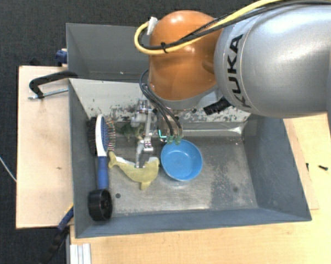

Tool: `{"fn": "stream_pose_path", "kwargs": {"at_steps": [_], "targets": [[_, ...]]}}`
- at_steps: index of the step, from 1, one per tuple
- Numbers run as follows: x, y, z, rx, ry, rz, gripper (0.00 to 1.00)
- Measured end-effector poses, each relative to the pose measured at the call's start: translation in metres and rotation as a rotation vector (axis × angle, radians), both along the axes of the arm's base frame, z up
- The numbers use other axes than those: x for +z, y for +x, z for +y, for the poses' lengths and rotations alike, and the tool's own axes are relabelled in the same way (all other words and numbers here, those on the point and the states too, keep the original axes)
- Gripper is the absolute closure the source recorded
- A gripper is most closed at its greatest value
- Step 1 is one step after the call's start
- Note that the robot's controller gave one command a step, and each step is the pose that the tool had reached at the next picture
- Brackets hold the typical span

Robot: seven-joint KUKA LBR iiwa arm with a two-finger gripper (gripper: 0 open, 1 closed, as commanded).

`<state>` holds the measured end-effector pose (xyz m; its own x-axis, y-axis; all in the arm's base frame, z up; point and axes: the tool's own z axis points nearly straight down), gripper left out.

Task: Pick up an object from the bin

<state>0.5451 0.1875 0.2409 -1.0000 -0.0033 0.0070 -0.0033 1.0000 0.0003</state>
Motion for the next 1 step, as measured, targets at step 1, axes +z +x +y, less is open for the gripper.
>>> {"fn": "stream_pose_path", "kwargs": {"at_steps": [1], "targets": [[-0.1701,-0.0224,-0.0145,-0.193,0.003,-0.012,0.00]]}}
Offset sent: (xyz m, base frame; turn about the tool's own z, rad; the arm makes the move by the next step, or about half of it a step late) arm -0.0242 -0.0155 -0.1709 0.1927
